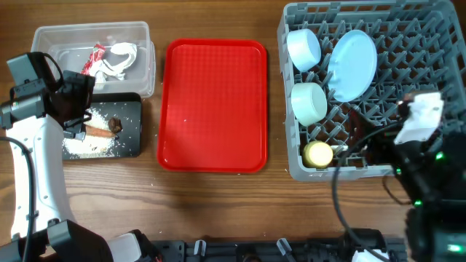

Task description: Sort waste into correct bins and load items into the dishwasher rack

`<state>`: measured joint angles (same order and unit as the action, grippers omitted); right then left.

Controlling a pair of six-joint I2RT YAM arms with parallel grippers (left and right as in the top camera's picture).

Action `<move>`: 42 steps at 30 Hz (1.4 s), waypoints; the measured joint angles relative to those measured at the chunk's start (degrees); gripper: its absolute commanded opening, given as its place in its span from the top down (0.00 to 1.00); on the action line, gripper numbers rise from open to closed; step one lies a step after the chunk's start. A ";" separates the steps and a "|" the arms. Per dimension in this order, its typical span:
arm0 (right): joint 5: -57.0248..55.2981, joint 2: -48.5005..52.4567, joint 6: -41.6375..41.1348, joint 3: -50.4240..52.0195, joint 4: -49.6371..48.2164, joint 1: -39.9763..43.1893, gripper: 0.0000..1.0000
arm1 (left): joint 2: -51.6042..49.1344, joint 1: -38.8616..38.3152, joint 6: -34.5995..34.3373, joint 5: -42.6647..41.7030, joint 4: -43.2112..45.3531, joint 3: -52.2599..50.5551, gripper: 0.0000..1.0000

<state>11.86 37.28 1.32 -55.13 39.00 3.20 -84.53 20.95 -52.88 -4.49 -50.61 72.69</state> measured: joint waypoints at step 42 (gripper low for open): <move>2.29 -36.24 -3.61 54.75 -40.30 -1.29 0.00 | 0.00 0.00 0.00 0.00 -0.22 0.00 0.00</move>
<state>14.15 1.04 -2.28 -0.38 -1.30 1.91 -84.53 20.95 -52.88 -4.49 -50.83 72.69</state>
